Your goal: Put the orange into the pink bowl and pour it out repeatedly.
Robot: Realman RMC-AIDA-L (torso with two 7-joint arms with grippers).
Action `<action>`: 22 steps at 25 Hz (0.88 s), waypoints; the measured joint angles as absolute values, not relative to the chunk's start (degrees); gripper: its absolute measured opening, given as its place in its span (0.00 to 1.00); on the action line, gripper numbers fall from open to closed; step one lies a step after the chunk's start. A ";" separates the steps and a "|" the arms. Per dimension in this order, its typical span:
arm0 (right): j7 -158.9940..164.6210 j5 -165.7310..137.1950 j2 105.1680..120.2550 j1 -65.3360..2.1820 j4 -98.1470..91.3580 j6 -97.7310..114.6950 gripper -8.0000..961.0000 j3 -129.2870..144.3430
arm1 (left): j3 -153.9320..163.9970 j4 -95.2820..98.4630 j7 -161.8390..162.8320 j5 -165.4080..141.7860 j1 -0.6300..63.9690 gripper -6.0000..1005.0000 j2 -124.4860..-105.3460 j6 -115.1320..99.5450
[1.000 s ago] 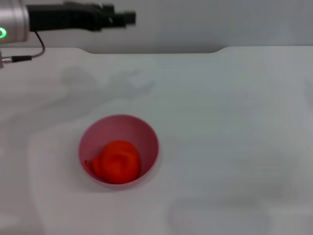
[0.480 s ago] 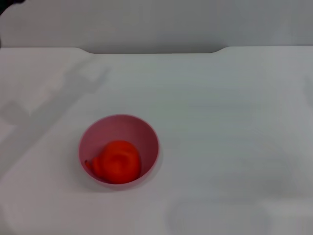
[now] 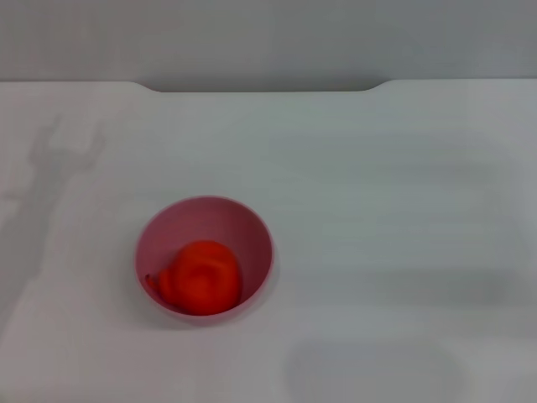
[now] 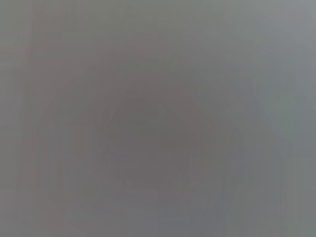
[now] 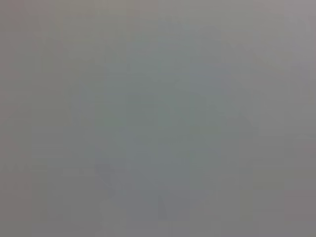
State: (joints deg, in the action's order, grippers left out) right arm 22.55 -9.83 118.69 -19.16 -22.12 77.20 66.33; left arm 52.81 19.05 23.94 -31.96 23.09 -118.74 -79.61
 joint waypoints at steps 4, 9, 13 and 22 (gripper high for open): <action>20.72 -9.83 118.75 -19.52 -22.05 75.19 0.49 63.97 | 52.52 17.51 21.34 -28.74 23.48 0.72 -118.50 -78.52; 20.46 -9.84 118.79 -21.18 -20.11 74.32 0.49 60.51 | 52.40 17.83 21.23 -27.72 23.58 0.72 -118.13 -76.30; 19.43 -9.84 118.70 -22.18 -19.10 74.28 0.49 59.32 | 52.35 17.85 21.17 -27.63 23.58 0.72 -118.10 -75.97; 19.13 -9.84 118.67 -22.58 -18.97 74.26 0.48 58.99 | 52.72 17.40 21.05 -27.51 23.55 0.72 -118.12 -75.58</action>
